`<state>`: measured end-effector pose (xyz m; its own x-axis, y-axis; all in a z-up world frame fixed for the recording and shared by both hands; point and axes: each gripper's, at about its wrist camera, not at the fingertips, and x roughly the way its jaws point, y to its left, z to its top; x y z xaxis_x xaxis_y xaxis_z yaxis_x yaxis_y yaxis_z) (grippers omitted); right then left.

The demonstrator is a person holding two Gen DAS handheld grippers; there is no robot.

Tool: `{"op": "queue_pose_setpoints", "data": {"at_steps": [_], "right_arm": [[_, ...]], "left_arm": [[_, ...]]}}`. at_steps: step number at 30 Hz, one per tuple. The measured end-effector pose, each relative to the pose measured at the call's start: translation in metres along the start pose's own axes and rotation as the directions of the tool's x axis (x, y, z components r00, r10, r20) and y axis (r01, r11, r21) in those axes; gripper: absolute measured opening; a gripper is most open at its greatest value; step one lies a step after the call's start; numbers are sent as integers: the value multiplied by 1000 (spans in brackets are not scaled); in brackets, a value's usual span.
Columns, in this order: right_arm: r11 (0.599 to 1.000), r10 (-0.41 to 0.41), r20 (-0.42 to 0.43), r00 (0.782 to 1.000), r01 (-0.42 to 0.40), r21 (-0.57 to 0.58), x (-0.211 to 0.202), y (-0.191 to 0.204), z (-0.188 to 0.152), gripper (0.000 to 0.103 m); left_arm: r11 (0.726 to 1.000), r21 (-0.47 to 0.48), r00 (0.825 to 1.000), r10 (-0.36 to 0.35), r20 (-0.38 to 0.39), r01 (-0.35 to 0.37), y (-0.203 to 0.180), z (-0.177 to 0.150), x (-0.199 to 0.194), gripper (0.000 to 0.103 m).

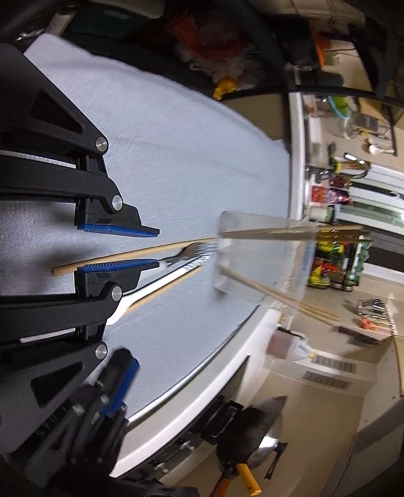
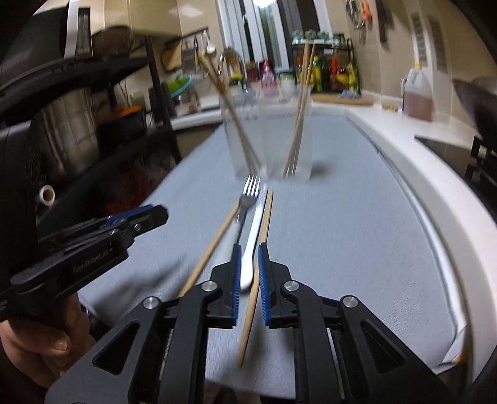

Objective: Organize utensils
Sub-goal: 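Move the left tool back to the fork while the right tool returns to a chopstick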

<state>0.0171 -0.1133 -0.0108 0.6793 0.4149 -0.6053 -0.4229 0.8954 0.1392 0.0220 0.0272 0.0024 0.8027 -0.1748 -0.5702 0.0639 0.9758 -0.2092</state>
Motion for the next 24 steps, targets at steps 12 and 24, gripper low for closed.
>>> {"op": "queue_pose_setpoints", "data": {"at_steps": [12, 24], "right_arm": [[997, -74, -67, 995, 74, -11, 18, -2, -23, 7], [980, -190, -28, 981, 192, 54, 8, -36, -25, 6]], "left_arm": [[999, 7, 997, -47, -58, 48, -16, -10, 20, 15], [997, 82, 991, 7, -135, 4, -37, -16, 48, 16]]}}
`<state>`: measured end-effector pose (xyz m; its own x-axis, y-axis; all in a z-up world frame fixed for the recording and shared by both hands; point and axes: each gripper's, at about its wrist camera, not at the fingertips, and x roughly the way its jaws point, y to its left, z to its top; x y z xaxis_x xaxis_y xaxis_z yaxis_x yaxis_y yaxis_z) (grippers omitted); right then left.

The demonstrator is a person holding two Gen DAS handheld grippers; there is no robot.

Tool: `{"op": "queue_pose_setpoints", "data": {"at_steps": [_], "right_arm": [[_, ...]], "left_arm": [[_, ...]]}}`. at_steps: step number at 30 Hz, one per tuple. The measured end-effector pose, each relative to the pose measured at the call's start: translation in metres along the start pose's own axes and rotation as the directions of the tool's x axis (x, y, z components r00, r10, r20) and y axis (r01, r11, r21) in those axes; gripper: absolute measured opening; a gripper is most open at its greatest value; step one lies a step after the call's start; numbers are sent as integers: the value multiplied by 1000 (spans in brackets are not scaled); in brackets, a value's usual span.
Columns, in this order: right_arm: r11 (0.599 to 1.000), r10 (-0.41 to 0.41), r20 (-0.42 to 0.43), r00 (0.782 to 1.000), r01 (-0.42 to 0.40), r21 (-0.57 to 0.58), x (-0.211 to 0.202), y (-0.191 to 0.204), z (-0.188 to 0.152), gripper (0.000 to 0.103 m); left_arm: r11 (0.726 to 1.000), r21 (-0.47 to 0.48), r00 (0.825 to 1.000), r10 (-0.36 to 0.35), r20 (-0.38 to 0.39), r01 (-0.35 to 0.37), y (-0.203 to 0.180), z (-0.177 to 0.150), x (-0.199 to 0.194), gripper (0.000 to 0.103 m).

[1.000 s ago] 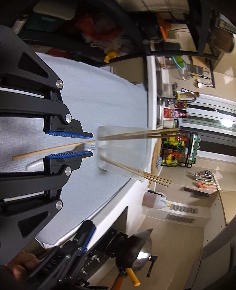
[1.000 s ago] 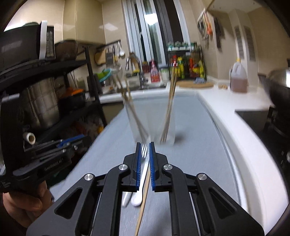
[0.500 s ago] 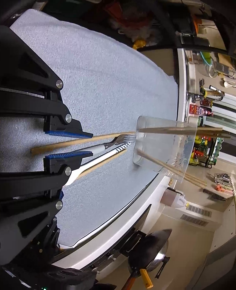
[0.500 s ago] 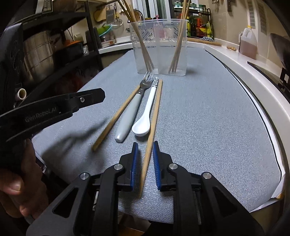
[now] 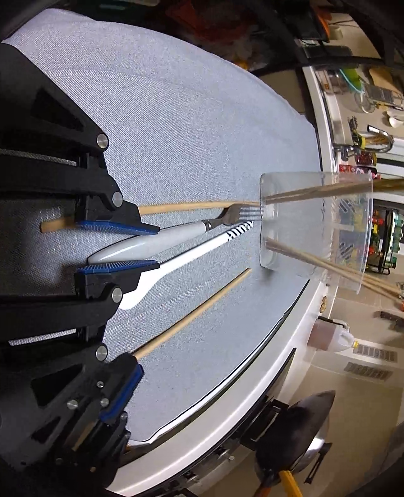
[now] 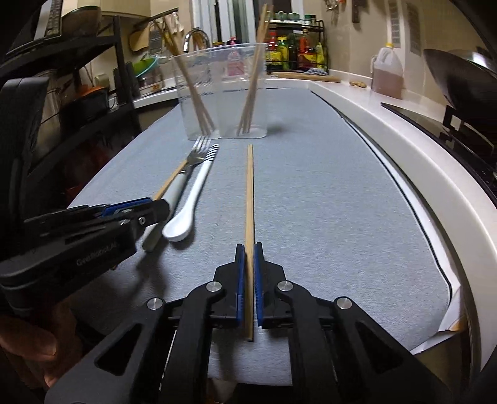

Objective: Organize utensils
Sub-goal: 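Move the left tool back to the fork while the right tool returns to a chopstick, then grasp the white-handled fork with the left tool while the right tool grasps a chopstick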

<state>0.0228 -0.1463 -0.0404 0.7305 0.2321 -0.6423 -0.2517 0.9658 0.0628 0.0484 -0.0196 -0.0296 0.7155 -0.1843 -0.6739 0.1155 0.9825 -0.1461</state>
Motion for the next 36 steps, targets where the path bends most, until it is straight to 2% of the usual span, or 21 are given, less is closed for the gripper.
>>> {"op": "queue_pose_setpoints", "data": {"at_steps": [9, 16, 21, 25, 30, 36], "right_arm": [[1000, 3, -11, 1000, -3, 25, 3, -5, -1, 7], [1000, 7, -13, 1000, -7, 26, 2, -7, 0, 7], [1000, 7, -12, 1000, -7, 27, 2, -7, 0, 7], [1000, 9, -12, 1000, -9, 26, 3, -6, 0, 6], [1000, 10, -11, 1000, -10, 26, 2, -6, 0, 6], [999, 12, -12, 1000, -12, 32, 3, -7, 0, 6]], "left_arm": [[995, 68, 997, 79, 6, -79, -14, 3, 2, 17], [991, 75, 994, 112, 5, -112, -16, 5, 2, 18], [989, 84, 993, 122, 0, -122, -18, 6, 4, 18], [989, 89, 992, 124, -23, -122, -19, 5, 10, 23], [990, 69, 992, 122, -23, -120, -15, 7, 8, 21], [993, 34, 994, 110, 22, -111, -6, 10, -7, 18]]}}
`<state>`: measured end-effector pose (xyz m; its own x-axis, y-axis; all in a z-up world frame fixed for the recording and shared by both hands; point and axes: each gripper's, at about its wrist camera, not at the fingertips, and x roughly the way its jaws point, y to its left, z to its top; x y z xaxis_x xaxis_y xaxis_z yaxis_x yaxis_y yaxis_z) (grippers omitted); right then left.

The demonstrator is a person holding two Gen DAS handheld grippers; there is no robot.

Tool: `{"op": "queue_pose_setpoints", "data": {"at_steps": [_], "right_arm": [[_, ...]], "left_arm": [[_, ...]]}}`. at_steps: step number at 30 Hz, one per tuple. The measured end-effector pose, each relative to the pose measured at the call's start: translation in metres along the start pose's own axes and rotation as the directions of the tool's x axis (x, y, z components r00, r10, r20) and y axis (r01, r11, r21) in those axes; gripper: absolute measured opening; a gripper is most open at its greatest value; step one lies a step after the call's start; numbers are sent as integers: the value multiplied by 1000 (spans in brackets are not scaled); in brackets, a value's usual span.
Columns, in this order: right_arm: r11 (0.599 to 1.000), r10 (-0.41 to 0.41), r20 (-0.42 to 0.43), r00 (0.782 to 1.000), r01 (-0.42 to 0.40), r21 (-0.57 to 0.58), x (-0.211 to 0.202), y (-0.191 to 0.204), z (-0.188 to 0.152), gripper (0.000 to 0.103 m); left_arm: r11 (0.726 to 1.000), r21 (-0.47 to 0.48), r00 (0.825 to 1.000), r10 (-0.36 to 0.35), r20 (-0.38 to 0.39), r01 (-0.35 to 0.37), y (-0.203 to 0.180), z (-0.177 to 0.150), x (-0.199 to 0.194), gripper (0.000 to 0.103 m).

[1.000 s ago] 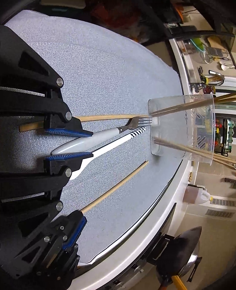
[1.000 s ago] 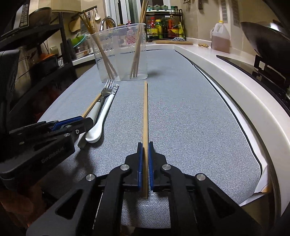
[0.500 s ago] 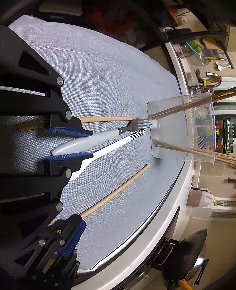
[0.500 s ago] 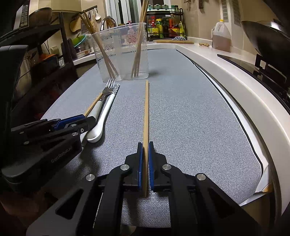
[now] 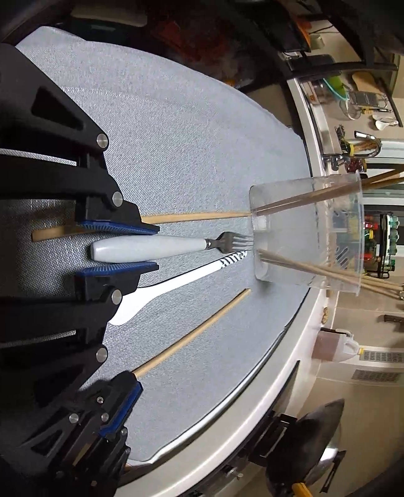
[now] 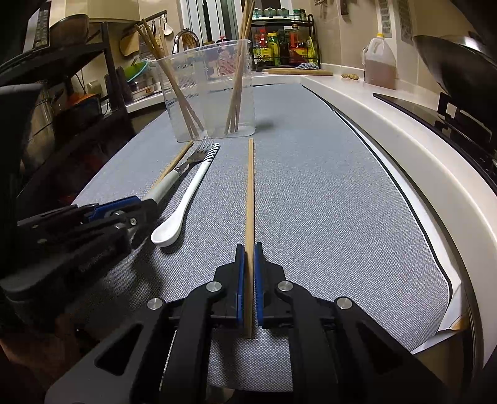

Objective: Organize utensils
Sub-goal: 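Grasp the white-handled fork with the left tool while the right tool grasps a chopstick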

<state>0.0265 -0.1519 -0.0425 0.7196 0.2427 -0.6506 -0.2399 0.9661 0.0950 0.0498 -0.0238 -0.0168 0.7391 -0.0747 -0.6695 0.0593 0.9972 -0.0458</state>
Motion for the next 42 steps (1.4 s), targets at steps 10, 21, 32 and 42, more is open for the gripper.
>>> {"op": "queue_pose_setpoints", "data": {"at_steps": [10, 21, 32, 42], "right_arm": [[1000, 5, 13, 1000, -5, 4, 2, 2, 6, 6], [1000, 22, -4, 1000, -22, -11, 7, 1, 6, 6], [999, 33, 2, 999, -32, -38, 7, -1, 5, 7], [998, 63, 1, 998, -63, -30, 5, -3, 3, 7]], "left_arm": [[1000, -29, 997, -9, 72, 11, 16, -4, -19, 17], [996, -84, 991, 52, 122, -42, 48, -19, -40, 17], [989, -141, 996, 54, 66, -44, 56, -35, -37, 18], [981, -193, 1000, 28, 10, -26, 65, -44, -26, 18]]}}
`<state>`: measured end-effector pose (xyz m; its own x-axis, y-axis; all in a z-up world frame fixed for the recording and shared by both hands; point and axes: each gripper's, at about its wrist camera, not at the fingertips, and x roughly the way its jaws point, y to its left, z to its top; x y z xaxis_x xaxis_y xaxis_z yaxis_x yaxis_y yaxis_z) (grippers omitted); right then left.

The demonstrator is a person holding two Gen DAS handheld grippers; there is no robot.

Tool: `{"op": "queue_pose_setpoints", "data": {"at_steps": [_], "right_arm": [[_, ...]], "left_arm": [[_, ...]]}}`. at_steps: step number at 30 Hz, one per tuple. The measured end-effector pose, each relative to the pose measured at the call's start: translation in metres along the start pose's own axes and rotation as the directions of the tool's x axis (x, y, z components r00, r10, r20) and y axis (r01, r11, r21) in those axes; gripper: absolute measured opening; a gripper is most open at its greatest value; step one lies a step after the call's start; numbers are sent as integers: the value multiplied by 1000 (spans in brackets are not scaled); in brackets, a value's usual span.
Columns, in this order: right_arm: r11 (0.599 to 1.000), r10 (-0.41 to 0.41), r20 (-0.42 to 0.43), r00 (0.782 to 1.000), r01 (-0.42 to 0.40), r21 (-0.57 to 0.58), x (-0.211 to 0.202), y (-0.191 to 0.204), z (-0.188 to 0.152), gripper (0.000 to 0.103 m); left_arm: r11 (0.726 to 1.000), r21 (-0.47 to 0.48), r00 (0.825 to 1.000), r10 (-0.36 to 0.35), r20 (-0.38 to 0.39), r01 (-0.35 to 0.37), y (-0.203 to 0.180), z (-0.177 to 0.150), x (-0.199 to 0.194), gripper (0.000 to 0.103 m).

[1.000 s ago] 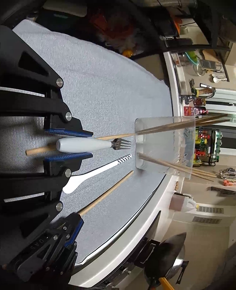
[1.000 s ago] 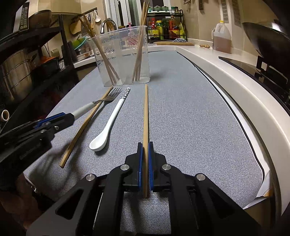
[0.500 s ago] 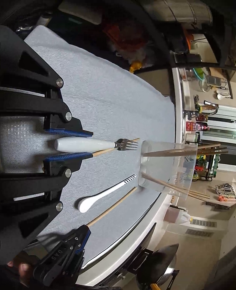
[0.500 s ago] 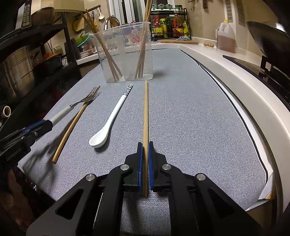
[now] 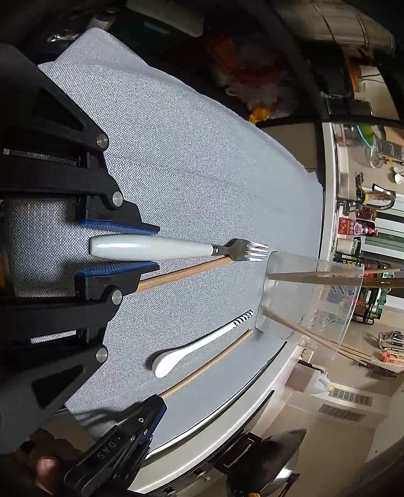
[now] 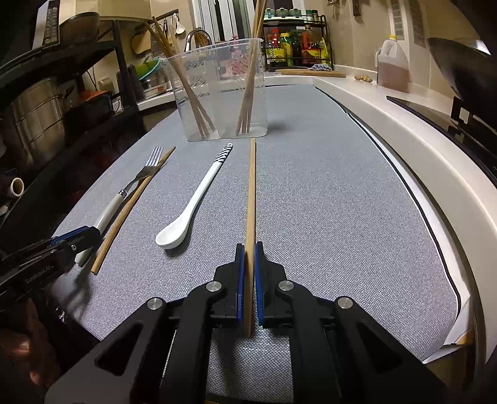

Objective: Organize utensils
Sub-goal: 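Grasp the white-handled fork with the left tool while the right tool grasps a chopstick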

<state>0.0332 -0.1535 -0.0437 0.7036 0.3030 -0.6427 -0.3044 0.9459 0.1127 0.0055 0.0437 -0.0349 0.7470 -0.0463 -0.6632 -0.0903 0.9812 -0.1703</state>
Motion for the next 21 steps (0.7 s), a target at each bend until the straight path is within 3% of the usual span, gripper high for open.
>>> {"op": "queue_pose_setpoints", "data": {"at_steps": [21], "right_arm": [[1000, -10, -1, 1000, 10, -20, 0, 5, -1, 7]], "left_arm": [[997, 51, 998, 51, 23, -52, -10, -2, 1, 18]]}}
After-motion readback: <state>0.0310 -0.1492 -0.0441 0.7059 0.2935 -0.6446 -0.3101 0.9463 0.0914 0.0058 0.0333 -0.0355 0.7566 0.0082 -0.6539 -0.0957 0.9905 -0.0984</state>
